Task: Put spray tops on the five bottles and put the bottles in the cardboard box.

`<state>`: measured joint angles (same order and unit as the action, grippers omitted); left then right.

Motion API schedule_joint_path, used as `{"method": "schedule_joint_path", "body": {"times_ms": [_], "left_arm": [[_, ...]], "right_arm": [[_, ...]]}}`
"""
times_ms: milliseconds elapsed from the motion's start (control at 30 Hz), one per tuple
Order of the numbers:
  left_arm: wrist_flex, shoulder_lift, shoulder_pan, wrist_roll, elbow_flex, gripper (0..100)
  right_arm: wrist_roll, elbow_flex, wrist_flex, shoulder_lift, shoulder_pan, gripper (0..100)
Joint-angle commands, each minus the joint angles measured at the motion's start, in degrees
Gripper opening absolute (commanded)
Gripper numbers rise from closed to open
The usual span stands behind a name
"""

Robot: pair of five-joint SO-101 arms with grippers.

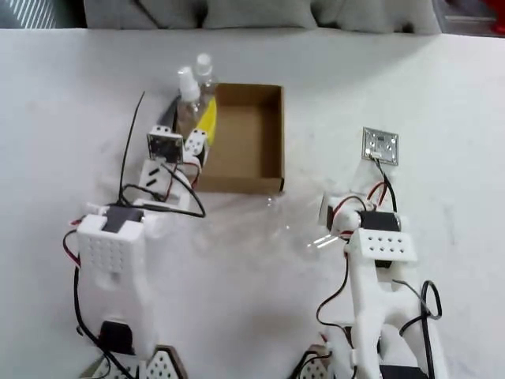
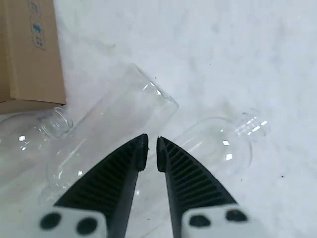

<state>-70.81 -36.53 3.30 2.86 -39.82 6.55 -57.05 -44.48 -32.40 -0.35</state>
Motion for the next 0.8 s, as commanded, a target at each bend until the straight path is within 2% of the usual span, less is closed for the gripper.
{"method": "schedule_joint_path", "body": {"times_ms": [0, 367, 533, 767], "left_arm": [[2.1, 0.4, -0.2, -0.1, 2.7, 14], [2.3, 0.6, -0.2, -0.1, 2.6, 15], [2.5, 0.6, -0.2, 2.2, 2.5, 24], [2.2, 1.1, -0.5, 3.6, 2.3, 24]], "right_arm": [[0.0, 0.4, 0.9, -1.2, 0.1, 2.1], [0.0, 0.4, 0.9, -1.2, 0.1, 2.1], [0.0, 0.4, 0.9, -1.2, 0.1, 2.1], [0.0, 0.4, 0.9, -1.2, 0.1, 2.1]]}}
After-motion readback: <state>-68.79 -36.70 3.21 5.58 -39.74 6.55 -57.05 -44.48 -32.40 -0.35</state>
